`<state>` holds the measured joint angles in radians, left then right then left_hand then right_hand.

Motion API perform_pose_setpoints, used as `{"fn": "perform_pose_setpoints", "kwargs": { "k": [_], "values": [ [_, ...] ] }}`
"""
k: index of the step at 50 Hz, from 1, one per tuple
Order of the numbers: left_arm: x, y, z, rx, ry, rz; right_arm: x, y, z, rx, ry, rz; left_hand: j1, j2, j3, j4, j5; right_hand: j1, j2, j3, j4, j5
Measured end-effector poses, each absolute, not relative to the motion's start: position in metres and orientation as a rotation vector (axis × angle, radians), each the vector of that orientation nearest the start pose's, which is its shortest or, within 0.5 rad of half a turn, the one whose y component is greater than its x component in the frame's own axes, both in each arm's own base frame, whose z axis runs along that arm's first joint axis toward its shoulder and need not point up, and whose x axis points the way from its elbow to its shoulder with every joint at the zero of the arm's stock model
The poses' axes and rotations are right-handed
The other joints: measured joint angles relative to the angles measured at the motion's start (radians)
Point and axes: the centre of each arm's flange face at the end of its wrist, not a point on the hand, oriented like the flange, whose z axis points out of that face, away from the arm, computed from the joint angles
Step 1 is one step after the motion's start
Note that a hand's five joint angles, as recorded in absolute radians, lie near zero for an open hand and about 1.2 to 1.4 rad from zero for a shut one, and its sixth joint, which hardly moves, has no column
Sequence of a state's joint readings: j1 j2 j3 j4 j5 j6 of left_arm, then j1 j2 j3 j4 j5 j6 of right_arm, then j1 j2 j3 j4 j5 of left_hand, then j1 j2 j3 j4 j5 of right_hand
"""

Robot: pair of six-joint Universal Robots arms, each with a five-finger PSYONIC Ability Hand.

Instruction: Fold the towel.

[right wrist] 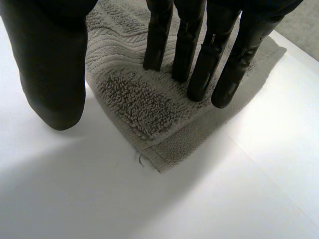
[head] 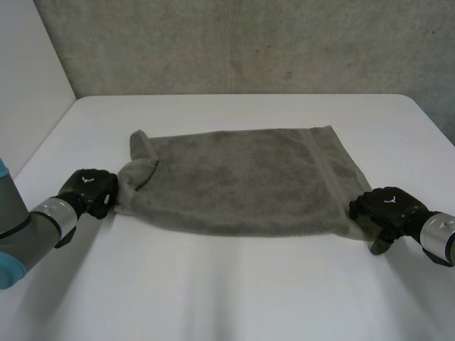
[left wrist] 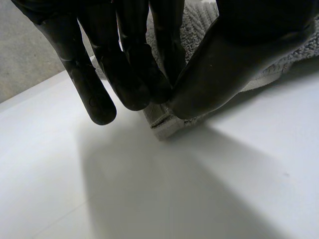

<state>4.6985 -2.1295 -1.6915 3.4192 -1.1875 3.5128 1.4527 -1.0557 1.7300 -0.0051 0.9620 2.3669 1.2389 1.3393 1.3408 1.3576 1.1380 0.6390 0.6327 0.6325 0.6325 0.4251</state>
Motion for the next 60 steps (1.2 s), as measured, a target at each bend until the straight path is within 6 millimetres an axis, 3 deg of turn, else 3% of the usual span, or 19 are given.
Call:
{"fn": "perform_pose_setpoints", "kwargs": {
  "k": [15,26,39,46,53,60],
  "values": [
    [-0.176,-0.326,0.137,0.854,2.519,-1.905,0.143,-0.316,0.122,-1.198,2.336,-1.513,0.000,0.000,0.000,0.000,0.000,0.000,0.000,0.000,0.000,0.029],
    [-0.169,-0.324,0.164,0.680,2.548,-2.032,0.135,-0.324,0.123,-1.173,2.347,-1.554,0.000,0.000,0.000,0.000,0.000,0.010,0.010,0.015,0.015,0.052],
    [-0.165,-0.323,0.161,0.598,2.618,-2.033,0.137,-0.325,0.115,-1.179,2.341,-1.548,0.000,0.000,0.000,0.001,0.000,0.637,0.671,0.669,0.669,0.711],
    [-0.166,-0.321,0.161,0.602,2.621,-2.028,0.138,-0.324,0.118,-1.175,2.342,-1.545,0.003,0.000,0.000,0.001,0.000,0.648,0.681,0.710,0.706,0.736],
    [-0.166,-0.319,0.186,0.607,2.539,-2.112,0.136,-0.327,0.152,-1.117,2.319,-1.634,0.003,0.000,0.000,0.001,0.000,0.653,0.681,0.710,0.706,0.736],
    [-0.165,-0.307,0.232,0.564,2.424,-2.272,0.129,-0.332,0.219,-0.962,2.269,-1.784,0.003,0.000,0.000,0.001,0.000,0.653,0.681,0.711,0.706,0.736]
  ]
}}
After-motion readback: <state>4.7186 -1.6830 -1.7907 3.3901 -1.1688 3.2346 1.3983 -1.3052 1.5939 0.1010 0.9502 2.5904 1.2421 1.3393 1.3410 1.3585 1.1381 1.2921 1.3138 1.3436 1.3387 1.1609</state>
